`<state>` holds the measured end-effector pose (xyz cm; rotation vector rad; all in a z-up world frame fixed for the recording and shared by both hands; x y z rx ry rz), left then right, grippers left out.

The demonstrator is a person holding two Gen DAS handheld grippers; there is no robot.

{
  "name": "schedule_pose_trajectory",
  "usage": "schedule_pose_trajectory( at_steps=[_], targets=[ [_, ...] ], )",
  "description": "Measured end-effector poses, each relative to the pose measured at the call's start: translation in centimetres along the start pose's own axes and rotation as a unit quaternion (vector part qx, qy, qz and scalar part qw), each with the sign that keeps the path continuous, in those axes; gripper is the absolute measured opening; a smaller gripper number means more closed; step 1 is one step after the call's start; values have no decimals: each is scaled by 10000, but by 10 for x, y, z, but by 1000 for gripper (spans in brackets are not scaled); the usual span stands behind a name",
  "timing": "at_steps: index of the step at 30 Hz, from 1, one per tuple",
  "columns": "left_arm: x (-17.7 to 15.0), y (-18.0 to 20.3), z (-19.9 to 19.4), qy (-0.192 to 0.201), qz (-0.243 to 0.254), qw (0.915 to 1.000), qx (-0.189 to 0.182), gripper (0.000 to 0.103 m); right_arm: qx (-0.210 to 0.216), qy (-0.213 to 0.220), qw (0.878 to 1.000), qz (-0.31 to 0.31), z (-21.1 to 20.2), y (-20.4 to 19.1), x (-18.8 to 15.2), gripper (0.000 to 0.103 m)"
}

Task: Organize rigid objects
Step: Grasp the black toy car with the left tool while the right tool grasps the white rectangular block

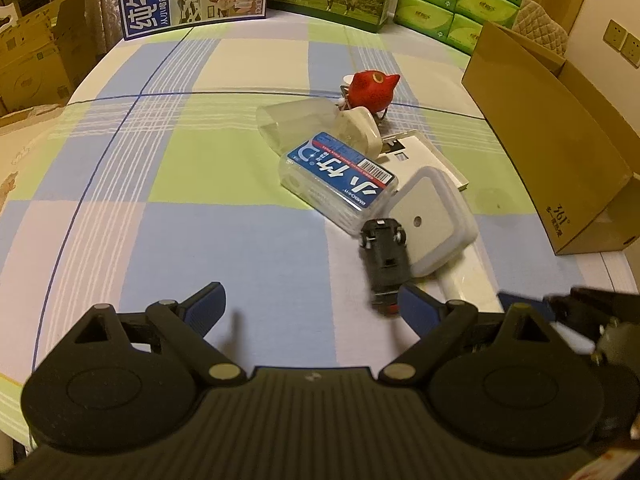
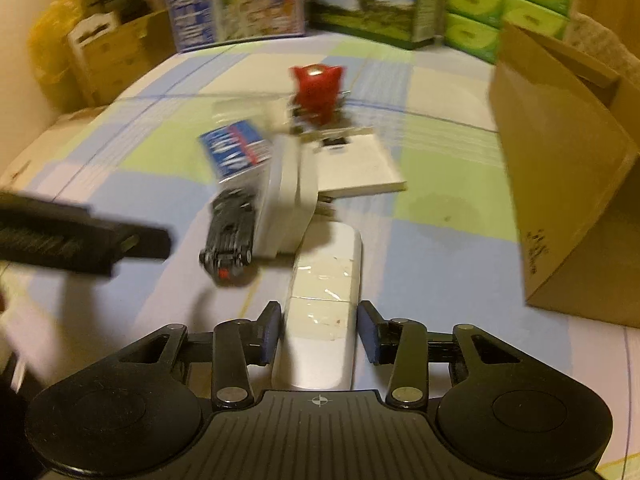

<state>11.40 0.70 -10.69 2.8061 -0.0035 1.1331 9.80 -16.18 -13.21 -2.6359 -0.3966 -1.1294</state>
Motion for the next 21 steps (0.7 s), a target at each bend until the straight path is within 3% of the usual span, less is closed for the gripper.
schedule_pose_trajectory(
  at_steps=[3, 8, 11, 13, 18, 21],
  targets=[
    [-2, 1, 1, -17, 39, 10000, -45, 89, 192, -24, 9998, 0, -6, -5, -6, 38],
    [-3, 11, 7, 37, 356, 9988, -348, 82, -120, 42, 9997, 199, -6, 11, -6, 38],
    [-3, 18, 16, 100, 654, 9962, -574, 75, -276, 76, 9993, 251, -8, 19, -6, 39],
    [-2, 23, 24, 73, 812, 9944, -676, 61, -353, 113, 9990, 249, -8, 23, -6, 39],
    [2, 30, 36, 138, 1116, 9903, -818, 50, -362, 186, 9988, 262, -7, 27, -6, 41],
    [2, 33, 40, 126, 1252, 9882, -869, 42, -349, 209, 9985, 362, -4, 29, -3, 47]
  ],
)
Point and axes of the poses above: each gripper's, at about its wrist camera, not at the fingertips, and z roughly the way its jaws point, y to its right, x to its top, the point moved 4 cm from there along z, roughly the way its jaws point, and after that the axes turned 10 degrees about y, right-handed, at the moved point
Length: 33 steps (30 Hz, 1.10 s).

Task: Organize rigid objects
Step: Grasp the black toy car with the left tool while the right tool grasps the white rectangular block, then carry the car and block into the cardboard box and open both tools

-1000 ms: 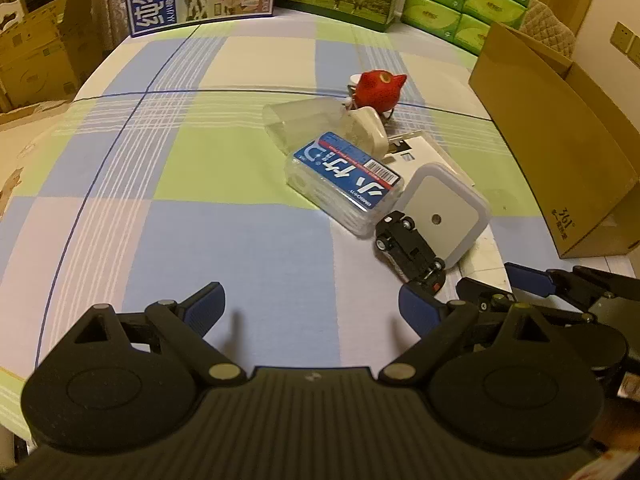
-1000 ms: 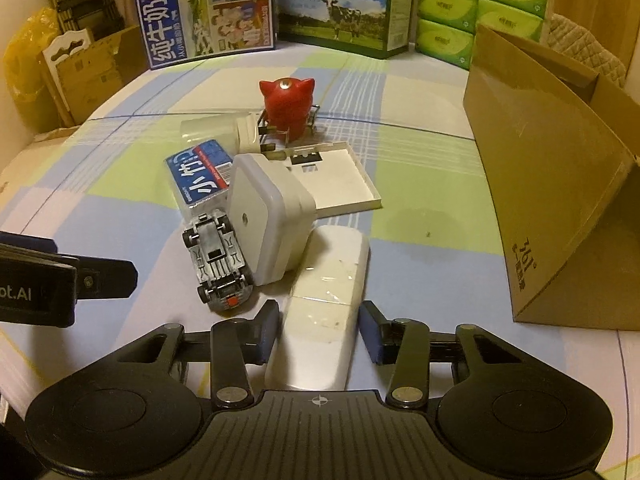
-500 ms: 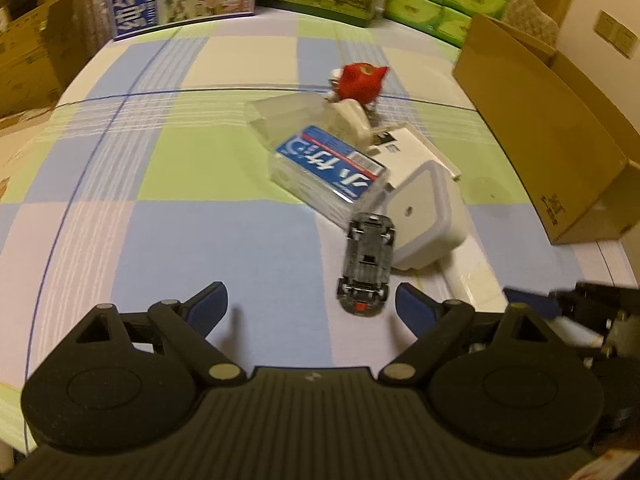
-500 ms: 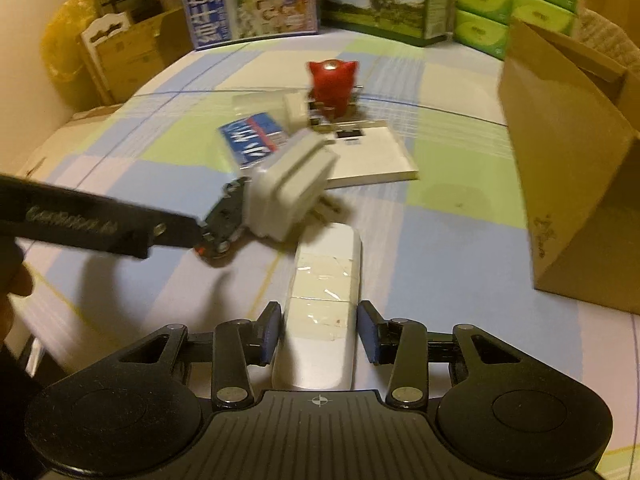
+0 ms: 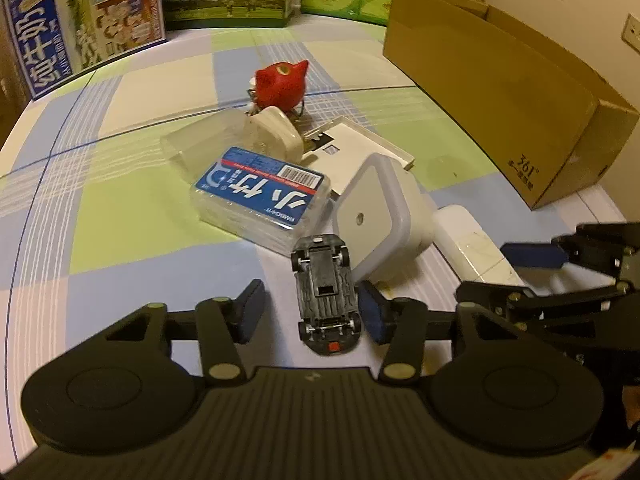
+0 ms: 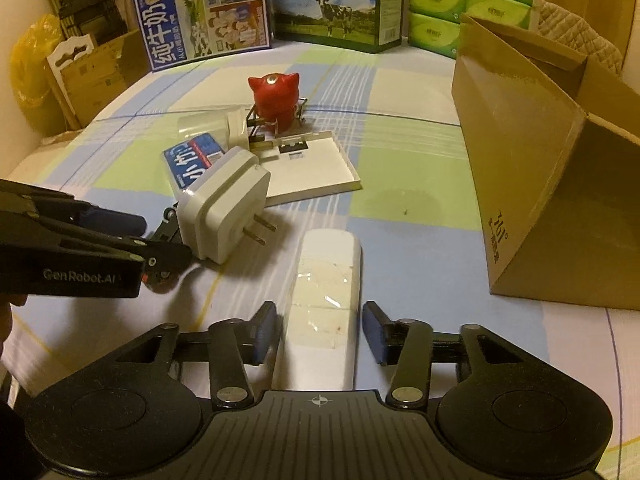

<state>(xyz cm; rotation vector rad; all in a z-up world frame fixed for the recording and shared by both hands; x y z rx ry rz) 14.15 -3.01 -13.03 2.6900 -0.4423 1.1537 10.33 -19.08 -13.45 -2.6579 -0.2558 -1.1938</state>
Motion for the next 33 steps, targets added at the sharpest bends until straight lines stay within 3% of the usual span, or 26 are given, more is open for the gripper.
schedule_pose_trajectory(
  at_steps=[6, 14, 28, 30, 31, 33],
  targets=[
    [-4, 4, 2, -8, 148, 9999, 6, 27, -90, 82, 9999, -30, 6, 0, 2, 49],
    [-4, 9, 1, 28, 447, 9989, 172, 28, -154, 85, 9998, -104, 8, -3, 3, 49],
    [-4, 7, -7, 35, 271, 9995, 164, 26, -221, 75, 9997, -22, 11, -4, 6, 49],
    [-4, 6, -10, 23, 241, 9995, 204, 26, -237, 75, 9997, -53, 11, -4, 6, 47],
    [-4, 6, -12, 19, 216, 9995, 231, 26, -246, 93, 9996, -81, 11, -5, 6, 38],
    [-3, 6, -17, 45, 153, 9996, 251, 26, -247, 107, 9996, -41, 11, -4, 6, 38]
  ],
)
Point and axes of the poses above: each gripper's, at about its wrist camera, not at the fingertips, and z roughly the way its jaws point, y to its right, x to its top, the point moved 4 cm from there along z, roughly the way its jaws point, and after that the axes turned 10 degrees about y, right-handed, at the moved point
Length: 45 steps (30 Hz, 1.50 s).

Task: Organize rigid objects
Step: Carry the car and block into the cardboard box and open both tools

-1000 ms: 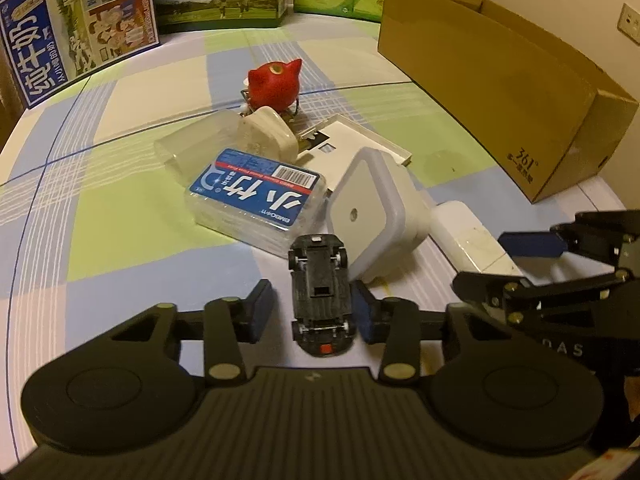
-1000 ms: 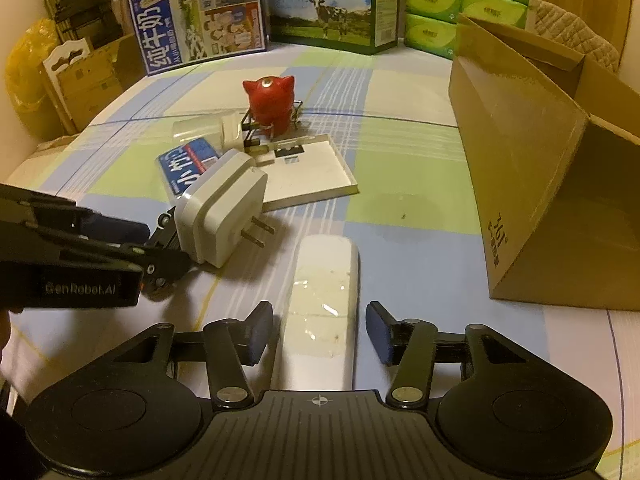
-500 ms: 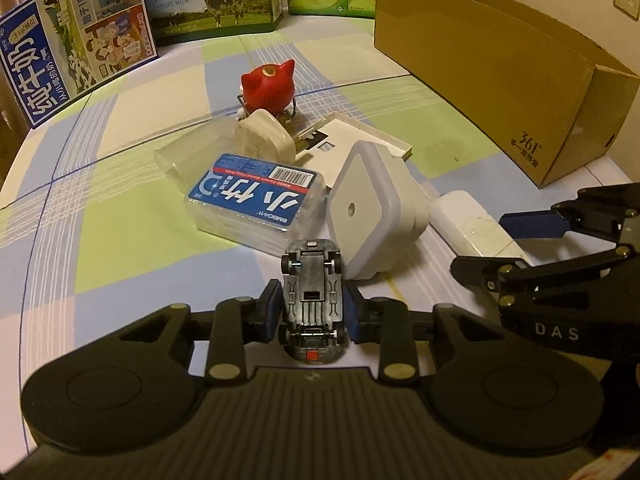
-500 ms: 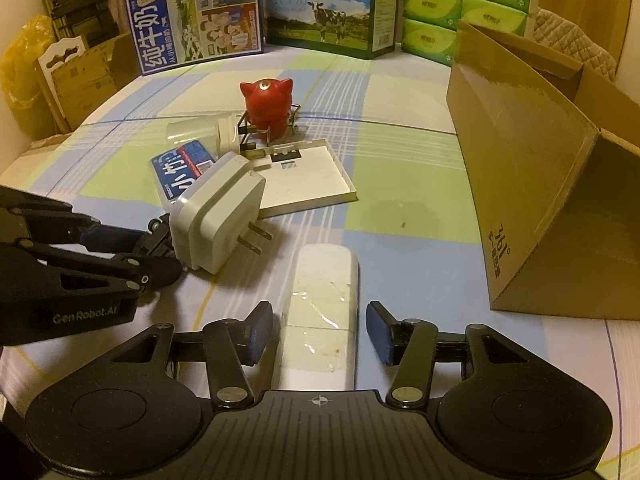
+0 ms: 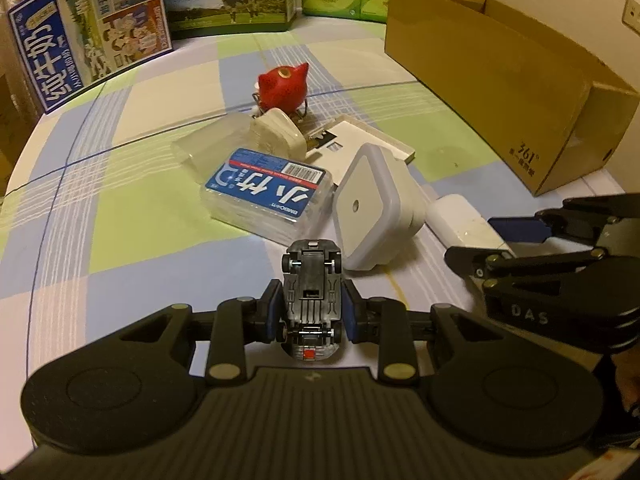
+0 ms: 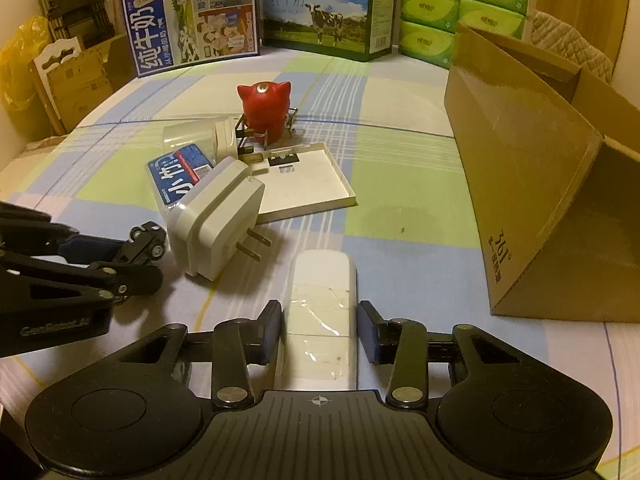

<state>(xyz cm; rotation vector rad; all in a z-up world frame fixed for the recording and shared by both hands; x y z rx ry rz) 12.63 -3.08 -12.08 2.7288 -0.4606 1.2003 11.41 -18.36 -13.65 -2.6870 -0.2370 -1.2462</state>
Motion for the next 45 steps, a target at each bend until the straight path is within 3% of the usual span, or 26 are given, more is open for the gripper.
schedule_pose_trajectory(
  at_steps=[11, 22, 27, 34, 40, 45],
  targets=[
    [23, 10, -23, 191, 6, 9998, 35, 26, 24, 299, 9995, 105, -26, -1, 15, 37],
    [93, 45, -45, 760, 219, 9967, -209, 26, -107, 1067, 9940, 209, -73, 21, 84, 37],
    [132, 73, -48, 1020, 240, 9934, -462, 26, -325, 1410, 9889, 342, -99, 53, 117, 37],
    [178, 131, -39, 1250, 397, 9869, -943, 26, -805, 1628, 9815, 604, -127, 131, 151, 37],
    [199, 175, -8, 1158, 356, 9838, -1320, 26, -1191, 1495, 9769, 952, -129, 201, 151, 37],
    [204, 204, 17, 1036, 482, 9832, -1422, 26, -1267, 1370, 9744, 1255, -123, 234, 144, 37]
  ],
)
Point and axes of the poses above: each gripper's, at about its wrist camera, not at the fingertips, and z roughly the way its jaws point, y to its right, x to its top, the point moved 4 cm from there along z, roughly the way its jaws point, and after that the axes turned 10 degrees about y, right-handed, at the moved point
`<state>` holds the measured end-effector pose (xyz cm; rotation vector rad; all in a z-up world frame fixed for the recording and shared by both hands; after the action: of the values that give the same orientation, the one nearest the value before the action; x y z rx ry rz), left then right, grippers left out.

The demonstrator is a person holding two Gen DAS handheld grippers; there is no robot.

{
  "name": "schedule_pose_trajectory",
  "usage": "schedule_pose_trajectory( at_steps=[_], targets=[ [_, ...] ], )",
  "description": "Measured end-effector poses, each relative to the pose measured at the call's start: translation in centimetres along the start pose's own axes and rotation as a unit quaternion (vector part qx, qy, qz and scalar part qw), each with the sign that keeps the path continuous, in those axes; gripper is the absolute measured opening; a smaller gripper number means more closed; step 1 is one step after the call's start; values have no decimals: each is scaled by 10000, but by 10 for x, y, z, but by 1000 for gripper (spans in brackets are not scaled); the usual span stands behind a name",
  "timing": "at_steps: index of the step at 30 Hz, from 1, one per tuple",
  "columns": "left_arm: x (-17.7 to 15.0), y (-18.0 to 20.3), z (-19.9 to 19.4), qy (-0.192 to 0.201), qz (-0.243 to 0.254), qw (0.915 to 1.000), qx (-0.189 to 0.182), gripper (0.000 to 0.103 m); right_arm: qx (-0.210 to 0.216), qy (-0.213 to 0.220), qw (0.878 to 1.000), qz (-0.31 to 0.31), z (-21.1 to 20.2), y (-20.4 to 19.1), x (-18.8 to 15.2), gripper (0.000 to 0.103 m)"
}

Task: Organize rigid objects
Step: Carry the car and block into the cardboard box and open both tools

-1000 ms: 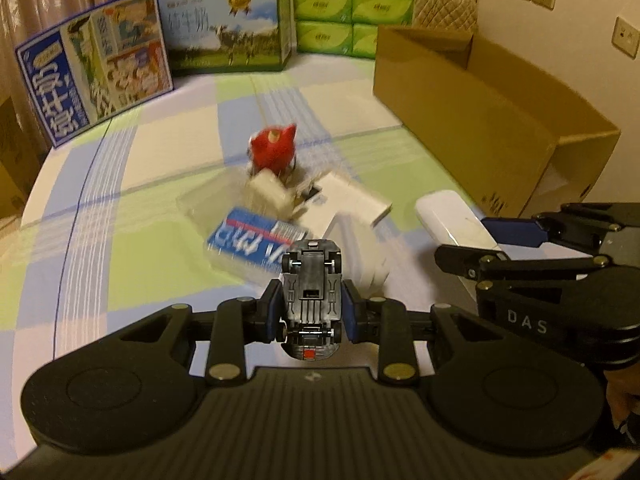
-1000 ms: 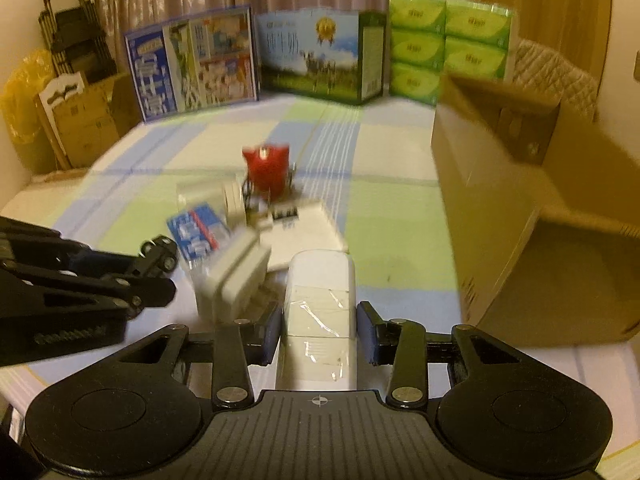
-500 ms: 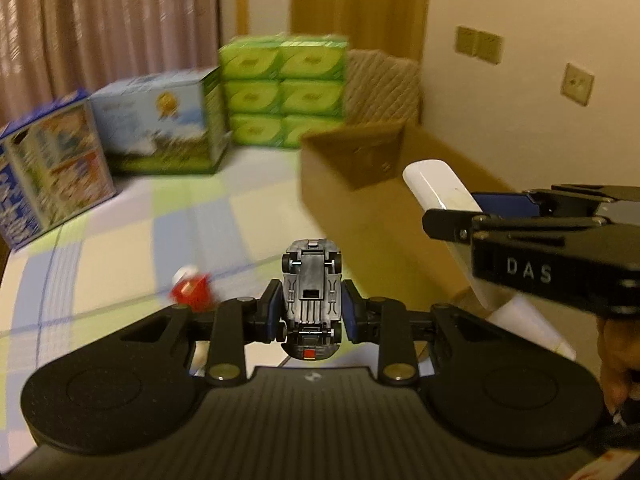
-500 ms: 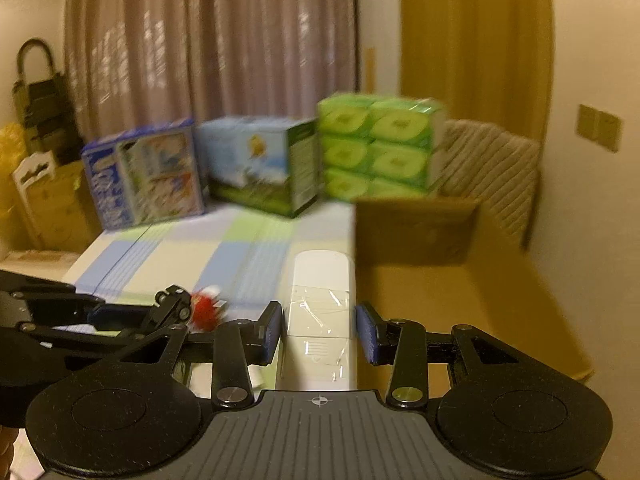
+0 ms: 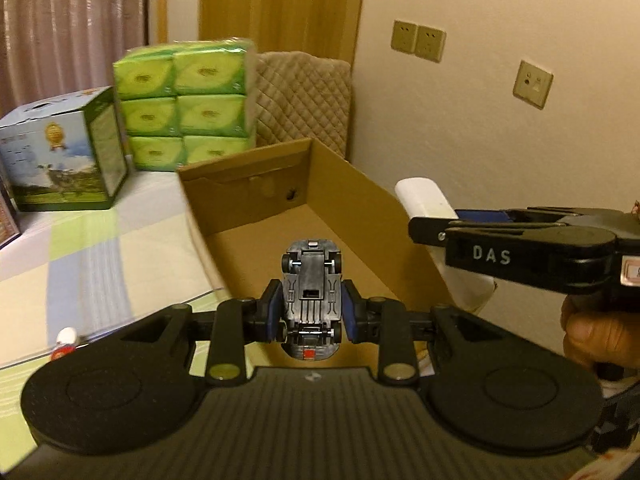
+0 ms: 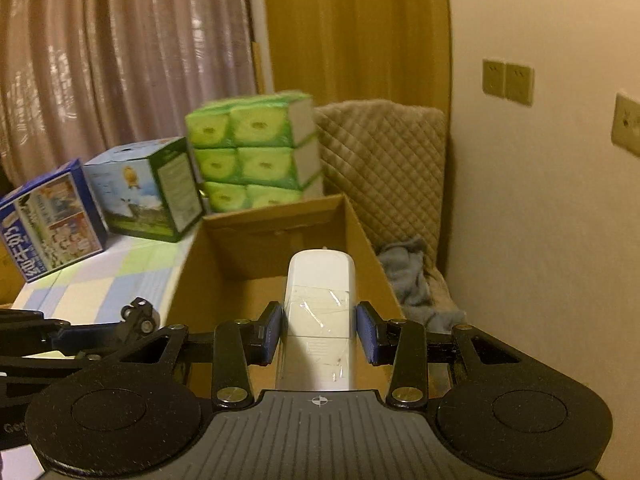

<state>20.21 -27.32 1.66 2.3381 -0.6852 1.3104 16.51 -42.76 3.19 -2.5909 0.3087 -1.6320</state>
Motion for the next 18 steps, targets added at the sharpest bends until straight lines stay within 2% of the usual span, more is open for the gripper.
schedule_pose_trajectory(
  at_steps=[9, 12, 18],
  targets=[
    [-6, 3, 28, -154, -9, 9999, 25, 27, 32, -189, 9995, 262, 16, 15, -9, 37],
    [-4, 1, 30, -97, -27, 9999, 104, 46, 27, -219, 9993, 294, 21, 16, -11, 37],
    [-2, -8, 18, 21, -31, 9997, 237, 49, 44, -247, 9990, 367, 25, 18, -13, 37]
  ],
)
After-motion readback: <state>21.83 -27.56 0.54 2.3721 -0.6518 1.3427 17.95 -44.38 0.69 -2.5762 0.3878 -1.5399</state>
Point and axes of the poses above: each gripper's, at about its wrist camera, not at the fingertips, and z roughly the way its jaws point, y to its right, x to its top, the point moved 4 cm from there along z, roughly the way its jaws point, and after that the axes turned 10 degrees about y, right-handed, at the moved point
